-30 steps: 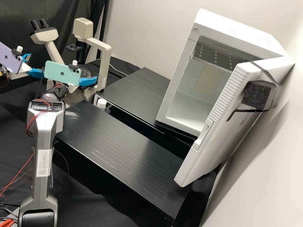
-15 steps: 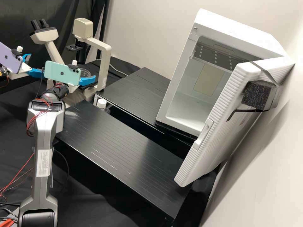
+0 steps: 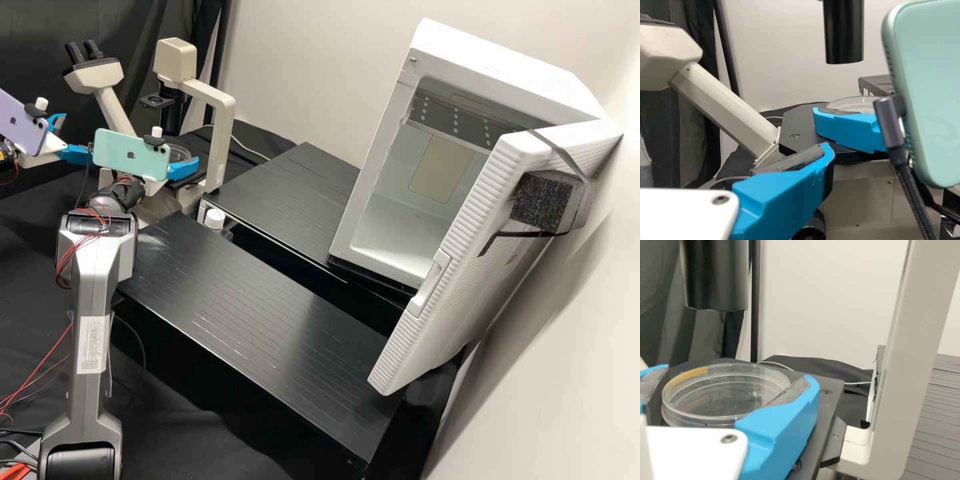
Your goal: Move the petri dish to the bench.
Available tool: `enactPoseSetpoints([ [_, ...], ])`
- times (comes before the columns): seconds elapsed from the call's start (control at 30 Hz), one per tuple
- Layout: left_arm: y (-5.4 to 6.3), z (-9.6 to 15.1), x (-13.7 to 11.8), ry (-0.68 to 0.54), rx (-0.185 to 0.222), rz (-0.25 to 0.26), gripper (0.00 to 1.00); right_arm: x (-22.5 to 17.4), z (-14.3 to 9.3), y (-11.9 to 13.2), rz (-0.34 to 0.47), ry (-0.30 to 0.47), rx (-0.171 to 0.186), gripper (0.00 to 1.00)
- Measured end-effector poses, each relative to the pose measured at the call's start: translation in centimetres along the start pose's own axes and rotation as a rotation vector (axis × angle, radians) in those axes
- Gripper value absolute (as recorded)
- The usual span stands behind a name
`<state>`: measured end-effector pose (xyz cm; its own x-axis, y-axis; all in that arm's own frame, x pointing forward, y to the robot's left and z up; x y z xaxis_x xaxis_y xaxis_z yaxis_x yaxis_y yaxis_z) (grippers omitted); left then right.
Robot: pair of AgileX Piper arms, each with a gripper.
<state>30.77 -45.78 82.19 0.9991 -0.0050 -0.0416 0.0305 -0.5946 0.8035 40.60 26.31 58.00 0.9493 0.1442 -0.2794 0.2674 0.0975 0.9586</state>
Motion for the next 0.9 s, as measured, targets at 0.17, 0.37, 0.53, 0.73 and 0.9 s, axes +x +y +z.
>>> enactPoseSetpoints([
  [0.17, 0.0, 0.0, 0.0, 0.000, 0.000, 0.000, 1.00, 0.0, 0.0, 0.0, 0.000, 0.000, 0.000, 0.00],
  [0.37, 0.0, 0.0, 0.0, 0.000, 0.000, 0.000, 1.00, 0.0, 0.0, 0.0, 0.000, 0.000, 0.006, 0.00],
  [0.53, 0.0, 0.0, 0.0, 0.000, 0.000, 0.000, 1.00, -0.1, 0.4, -0.1, -0.006, 0.006, 0.017, 0.00],
  [0.73, 0.0, 0.0, 0.0, 0.000, 0.000, 0.000, 1.00, -1.6, 0.7, 1.0, -0.007, 0.027, 0.024, 0.00],
  [0.9, 0.0, 0.0, 0.0, 0.000, 0.000, 0.000, 1.00, -3.7, 0.6, 2.7, 0.047, 0.051, 0.005, 0.00],
])
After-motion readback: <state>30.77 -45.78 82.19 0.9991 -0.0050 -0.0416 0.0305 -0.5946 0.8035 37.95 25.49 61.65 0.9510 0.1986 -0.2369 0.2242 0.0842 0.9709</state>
